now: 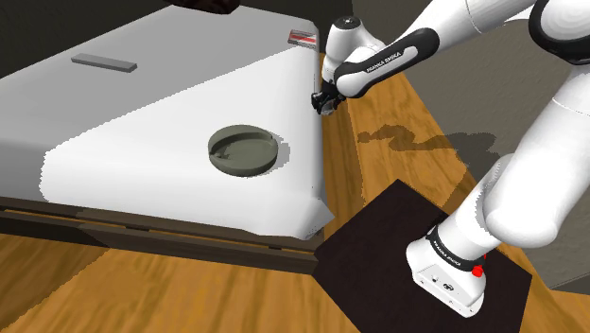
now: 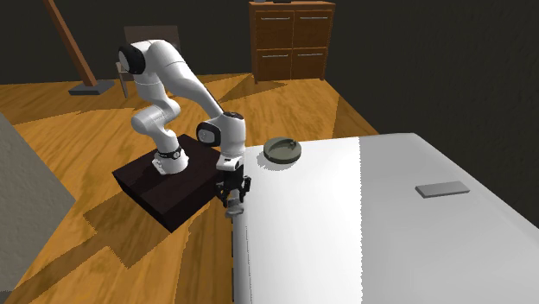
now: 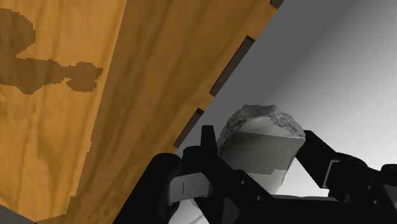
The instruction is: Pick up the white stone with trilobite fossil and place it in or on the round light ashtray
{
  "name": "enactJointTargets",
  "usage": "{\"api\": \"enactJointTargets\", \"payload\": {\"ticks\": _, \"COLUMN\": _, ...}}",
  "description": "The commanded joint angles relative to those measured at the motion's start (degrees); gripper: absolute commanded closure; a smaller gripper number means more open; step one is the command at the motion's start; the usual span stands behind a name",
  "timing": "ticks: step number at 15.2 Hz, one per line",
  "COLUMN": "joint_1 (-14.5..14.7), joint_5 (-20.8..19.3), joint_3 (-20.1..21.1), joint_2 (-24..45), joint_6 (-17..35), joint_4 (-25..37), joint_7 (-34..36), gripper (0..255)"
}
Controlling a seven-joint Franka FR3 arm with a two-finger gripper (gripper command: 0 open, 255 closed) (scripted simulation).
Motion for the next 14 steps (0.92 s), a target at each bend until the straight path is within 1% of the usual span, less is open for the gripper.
{"api": "enactJointTargets", "payload": {"ticks": 1, "joint_1": -0.1, "joint_5": 0.0, "joint_3": -0.1, "joint_2": 0.1, "joint_6": 0.0, "joint_4": -0.1, "joint_7": 0.0, "gripper": 255}}
{"api": "enactJointTargets", "payload": {"ticks": 9, "joint_1": -0.1, "joint_5": 0.0, "joint_3": -0.1, "joint_2": 0.1, "joint_6": 0.0, "joint_4": -0.1, "joint_7": 0.0, "gripper": 255}}
{"api": "enactJointTargets", "payload": {"ticks": 14, "joint_1": 0.1, "joint_5": 0.8, "joint_3": 0.2, "joint_2": -2.3, "joint_6": -3.5, "joint_4": 1.0, "joint_7": -1.4, "gripper": 255}}
